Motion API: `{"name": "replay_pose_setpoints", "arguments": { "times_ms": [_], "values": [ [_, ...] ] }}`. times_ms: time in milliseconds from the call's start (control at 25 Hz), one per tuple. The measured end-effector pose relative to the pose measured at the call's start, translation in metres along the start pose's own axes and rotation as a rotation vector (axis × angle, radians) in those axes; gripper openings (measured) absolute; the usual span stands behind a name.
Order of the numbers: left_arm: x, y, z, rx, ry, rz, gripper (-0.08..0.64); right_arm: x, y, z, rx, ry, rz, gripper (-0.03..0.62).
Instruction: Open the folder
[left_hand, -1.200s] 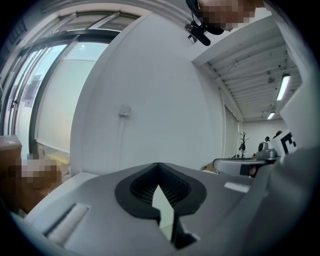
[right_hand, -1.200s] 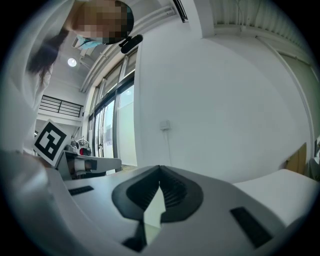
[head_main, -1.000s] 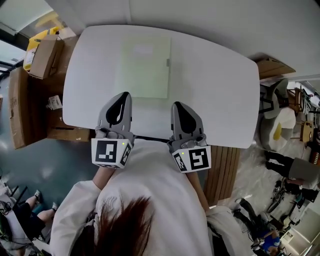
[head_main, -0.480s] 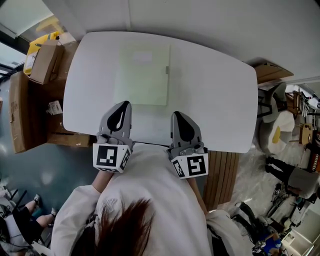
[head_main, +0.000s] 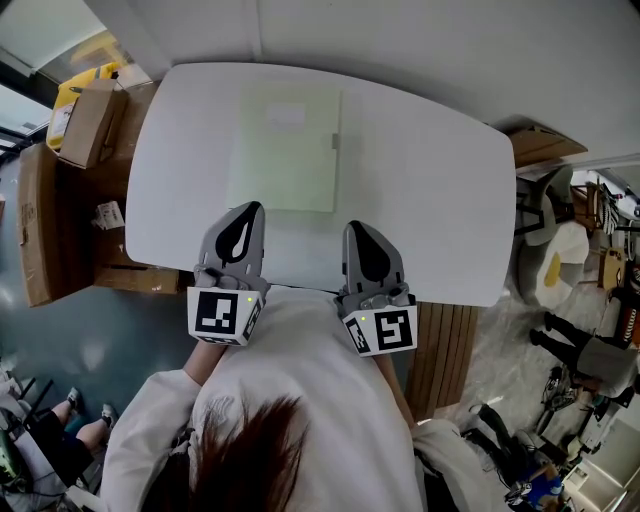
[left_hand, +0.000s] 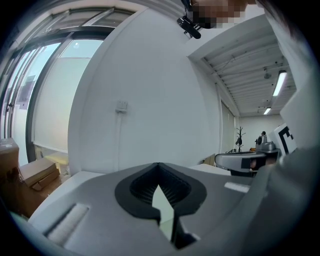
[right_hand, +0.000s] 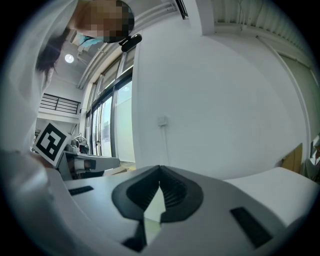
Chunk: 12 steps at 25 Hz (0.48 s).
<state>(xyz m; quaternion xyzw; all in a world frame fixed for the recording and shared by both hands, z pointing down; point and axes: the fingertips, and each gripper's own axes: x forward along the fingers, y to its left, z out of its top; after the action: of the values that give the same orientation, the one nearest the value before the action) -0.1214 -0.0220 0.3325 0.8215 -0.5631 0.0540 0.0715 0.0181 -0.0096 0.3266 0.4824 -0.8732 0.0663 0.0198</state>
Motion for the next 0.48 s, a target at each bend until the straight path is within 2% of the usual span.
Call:
{"name": "replay_pose_setpoints", "arguments": {
  "times_ms": [480],
  "values": [
    [0.0004, 0.0003, 0.0015, -0.011, -0.002, 0.005, 0.008, -0.0001, -0.0029, 0.0022, -0.005, -0.005, -0.004, 0.007]
  ]
}}
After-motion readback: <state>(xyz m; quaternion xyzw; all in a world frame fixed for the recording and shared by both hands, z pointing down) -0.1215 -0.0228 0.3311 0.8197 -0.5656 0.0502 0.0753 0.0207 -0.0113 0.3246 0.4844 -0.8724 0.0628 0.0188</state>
